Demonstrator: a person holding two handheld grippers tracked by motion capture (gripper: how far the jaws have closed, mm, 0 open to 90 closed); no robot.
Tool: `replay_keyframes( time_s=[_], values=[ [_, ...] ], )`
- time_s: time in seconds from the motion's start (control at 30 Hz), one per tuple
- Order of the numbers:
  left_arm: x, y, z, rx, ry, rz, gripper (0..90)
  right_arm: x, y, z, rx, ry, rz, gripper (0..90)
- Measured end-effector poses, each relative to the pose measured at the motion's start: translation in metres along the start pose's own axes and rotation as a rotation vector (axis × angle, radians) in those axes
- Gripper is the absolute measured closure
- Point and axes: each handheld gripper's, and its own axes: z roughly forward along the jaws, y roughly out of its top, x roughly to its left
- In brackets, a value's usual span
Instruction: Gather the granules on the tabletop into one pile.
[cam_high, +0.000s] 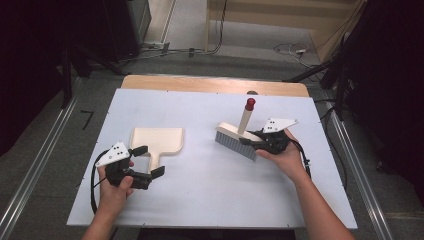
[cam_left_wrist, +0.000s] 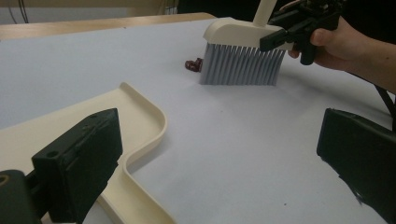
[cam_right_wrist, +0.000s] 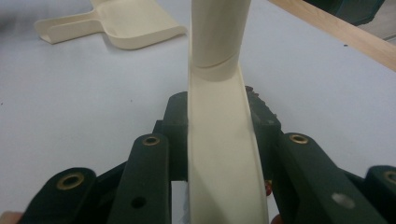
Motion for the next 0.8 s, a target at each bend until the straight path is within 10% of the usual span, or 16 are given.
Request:
replay_keyframes(
  time_s=[0.8],
  values=[
    [0.000, 0.000, 0.001, 0.003, -0.001, 0.000, 0.6, 0.008, 0.016, -0.013, 0.006, 0.032, -0.014, 65.2]
  ],
)
